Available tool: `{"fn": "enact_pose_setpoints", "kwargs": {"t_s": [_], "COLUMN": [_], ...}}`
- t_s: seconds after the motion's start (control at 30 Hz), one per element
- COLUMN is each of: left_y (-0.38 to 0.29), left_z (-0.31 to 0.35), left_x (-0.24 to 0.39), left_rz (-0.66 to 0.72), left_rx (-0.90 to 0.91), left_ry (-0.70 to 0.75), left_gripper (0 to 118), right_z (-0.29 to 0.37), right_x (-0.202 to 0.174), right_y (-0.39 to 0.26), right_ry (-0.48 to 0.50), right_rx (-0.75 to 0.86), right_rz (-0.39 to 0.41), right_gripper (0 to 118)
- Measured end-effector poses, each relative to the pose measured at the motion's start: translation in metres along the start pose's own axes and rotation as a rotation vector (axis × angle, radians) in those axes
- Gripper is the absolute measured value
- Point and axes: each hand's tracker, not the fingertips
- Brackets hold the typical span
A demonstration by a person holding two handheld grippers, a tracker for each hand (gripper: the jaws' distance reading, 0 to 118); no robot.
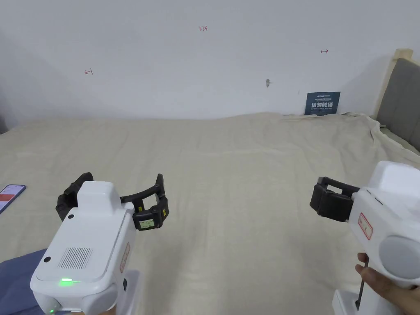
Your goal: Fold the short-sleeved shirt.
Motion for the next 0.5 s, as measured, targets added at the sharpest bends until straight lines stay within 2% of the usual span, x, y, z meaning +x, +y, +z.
{"fn": "enact_pose_setpoints", "kwargs": {"t_s": [0.13,0.23,0.5], "left_y": [0.000,0.001,-0.001], "left_z": [0.000,0.001,0.001], "left_x": [0.000,0.000,0.001], "left_rz": [0.004,0.006,0.005], "left_rx": [0.004,0.007,0.007], "left_ry": [0.003,0.006,0.005], "left_gripper": [118,118,118], "right_z": [0.010,0.013,0.015], "right_x": [-0.001,-0.005,-0.006], "right_y": [-0.010,-0.011,-0.016], "right_ry": [0.027,0.017,0.030], "right_rx": [0.197,0.234,0.281], "right_rz": [0.022,0.072,0.112], "right_gripper": [117,118,118]}}
